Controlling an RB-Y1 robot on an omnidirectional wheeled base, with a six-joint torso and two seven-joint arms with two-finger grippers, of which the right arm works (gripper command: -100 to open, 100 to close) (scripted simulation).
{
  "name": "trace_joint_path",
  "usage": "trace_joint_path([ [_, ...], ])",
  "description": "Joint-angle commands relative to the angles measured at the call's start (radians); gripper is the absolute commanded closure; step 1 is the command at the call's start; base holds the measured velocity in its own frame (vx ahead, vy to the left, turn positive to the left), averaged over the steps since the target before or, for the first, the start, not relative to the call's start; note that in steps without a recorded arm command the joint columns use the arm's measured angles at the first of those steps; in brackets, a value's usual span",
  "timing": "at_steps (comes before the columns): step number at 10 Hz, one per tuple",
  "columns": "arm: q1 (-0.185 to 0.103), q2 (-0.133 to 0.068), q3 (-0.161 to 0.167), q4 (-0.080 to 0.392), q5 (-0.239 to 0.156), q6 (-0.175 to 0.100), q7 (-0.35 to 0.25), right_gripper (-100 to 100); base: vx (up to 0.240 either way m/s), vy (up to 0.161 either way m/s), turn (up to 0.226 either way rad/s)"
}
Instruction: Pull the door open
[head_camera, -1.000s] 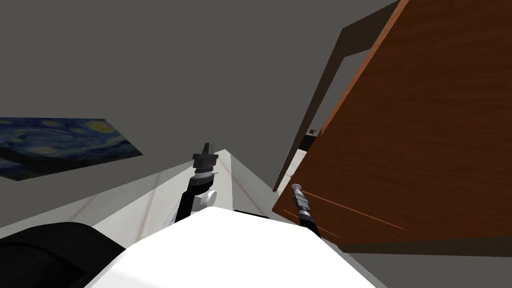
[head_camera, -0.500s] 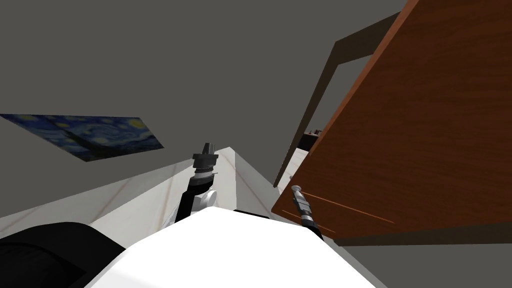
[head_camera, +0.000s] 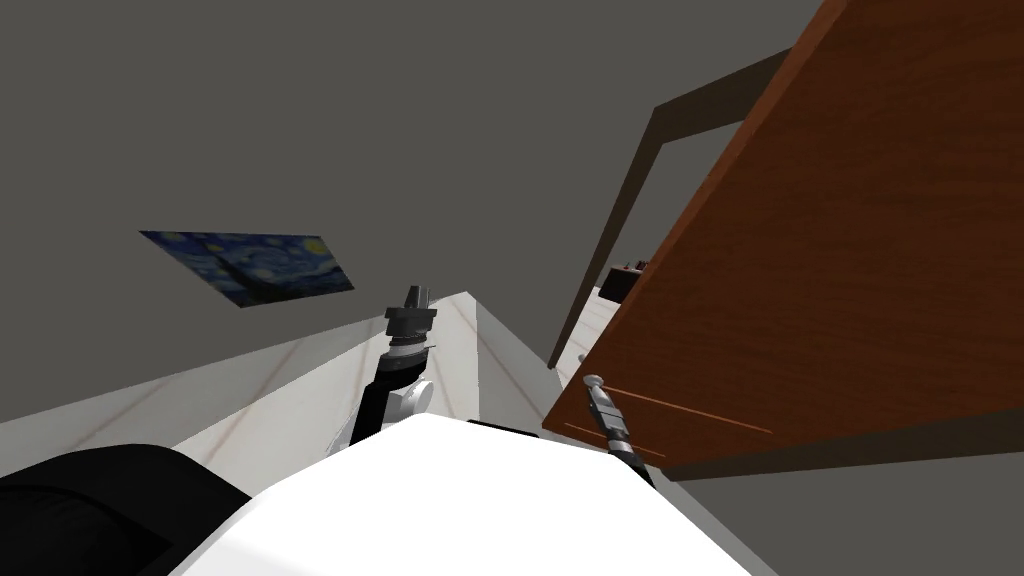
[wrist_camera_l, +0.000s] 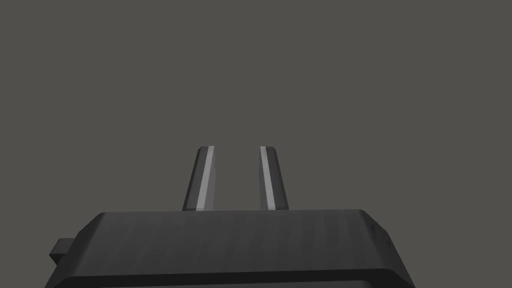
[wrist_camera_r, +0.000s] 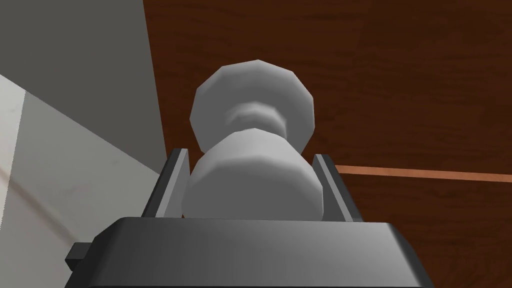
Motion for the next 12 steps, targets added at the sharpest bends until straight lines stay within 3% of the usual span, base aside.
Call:
trace_joint_path([
  [1,0.013,-0.013,0.020,0.005,0.009,-0.031,-0.019,100,-0.253,-0.079,0.118],
  [6,0.054,-0.064,0.075,0.011,0.033,-0.115,-0.077,100,-0.226,-0.054,0.111],
  [7,0.052,-0.060,0.068,0.006,0.031,-0.101,-0.067,100,-0.095,-0.027,0.009],
  [12,0.061,-0.078,0.098,0.047,0.044,-0.164,-0.102,100,-0.193,-0.075,0.164],
])
